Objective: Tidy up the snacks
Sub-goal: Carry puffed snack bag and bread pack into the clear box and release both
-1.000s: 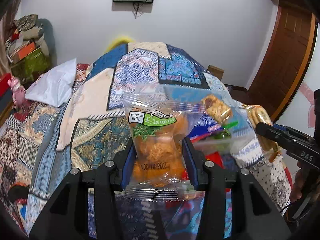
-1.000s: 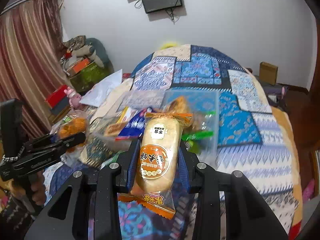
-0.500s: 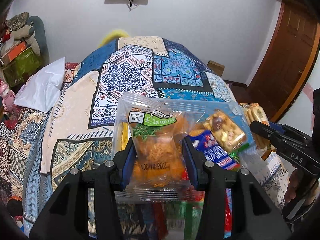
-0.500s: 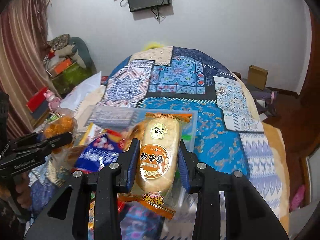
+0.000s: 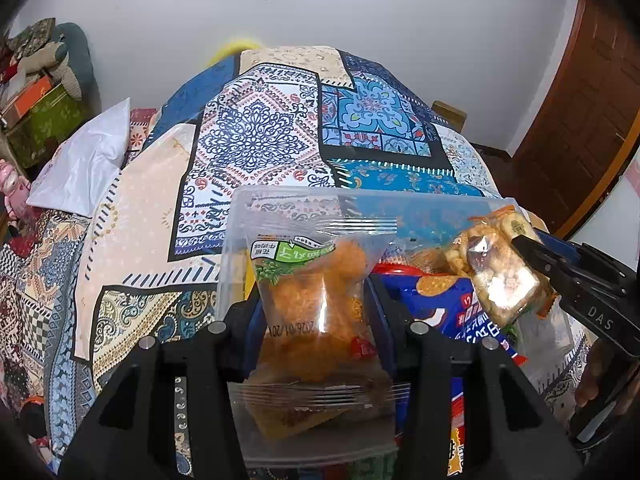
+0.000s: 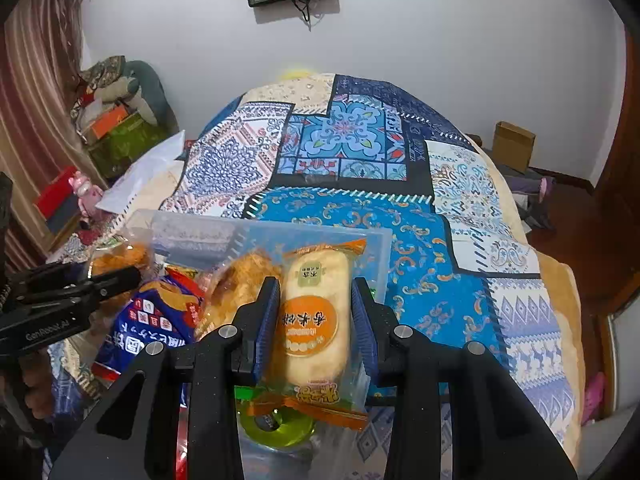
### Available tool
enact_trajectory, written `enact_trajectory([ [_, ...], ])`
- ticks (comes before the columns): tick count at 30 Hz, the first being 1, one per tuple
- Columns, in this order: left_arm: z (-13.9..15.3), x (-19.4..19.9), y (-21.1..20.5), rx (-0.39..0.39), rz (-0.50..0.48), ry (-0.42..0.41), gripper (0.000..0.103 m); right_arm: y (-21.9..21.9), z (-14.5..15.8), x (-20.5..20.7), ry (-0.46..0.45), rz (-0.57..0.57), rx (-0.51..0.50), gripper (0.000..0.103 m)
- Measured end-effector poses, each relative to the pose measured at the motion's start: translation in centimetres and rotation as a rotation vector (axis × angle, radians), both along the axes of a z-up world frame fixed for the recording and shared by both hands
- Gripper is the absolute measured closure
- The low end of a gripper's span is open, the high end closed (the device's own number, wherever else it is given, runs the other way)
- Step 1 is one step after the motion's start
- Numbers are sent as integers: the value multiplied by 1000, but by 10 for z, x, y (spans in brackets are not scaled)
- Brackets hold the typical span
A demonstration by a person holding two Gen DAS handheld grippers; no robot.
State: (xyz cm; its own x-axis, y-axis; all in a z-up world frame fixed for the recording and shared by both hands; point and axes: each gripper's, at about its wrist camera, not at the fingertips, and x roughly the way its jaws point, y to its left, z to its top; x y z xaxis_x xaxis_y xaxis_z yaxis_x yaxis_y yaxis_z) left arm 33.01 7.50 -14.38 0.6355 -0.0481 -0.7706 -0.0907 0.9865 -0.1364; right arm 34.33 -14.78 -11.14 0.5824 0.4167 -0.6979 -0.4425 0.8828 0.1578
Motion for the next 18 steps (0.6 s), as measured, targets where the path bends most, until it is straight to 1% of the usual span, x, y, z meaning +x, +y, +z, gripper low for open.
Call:
enact_trajectory([
  [3,4,-8,0,12,6,-1,55,-2,2,-5,4,3,-4,68],
  [6,16,-22,-1,27,2,-38,54,-6,11,-15,-13,0,7,58],
  [7,21,-28,-3,30,-6,-55,51,-7,13,-16,-17,2,13,55],
  [13,45,-70,-20,81,-62,-125,50,-10,31,-44,-36,34,45,52],
  [16,46,-91,-29,75,-92,-129,50,-11,35,-60,-37,54,57,51],
  [18,42,-103,-33,68,-103,-115,50,-11,36,-72,-40,67,59,51],
])
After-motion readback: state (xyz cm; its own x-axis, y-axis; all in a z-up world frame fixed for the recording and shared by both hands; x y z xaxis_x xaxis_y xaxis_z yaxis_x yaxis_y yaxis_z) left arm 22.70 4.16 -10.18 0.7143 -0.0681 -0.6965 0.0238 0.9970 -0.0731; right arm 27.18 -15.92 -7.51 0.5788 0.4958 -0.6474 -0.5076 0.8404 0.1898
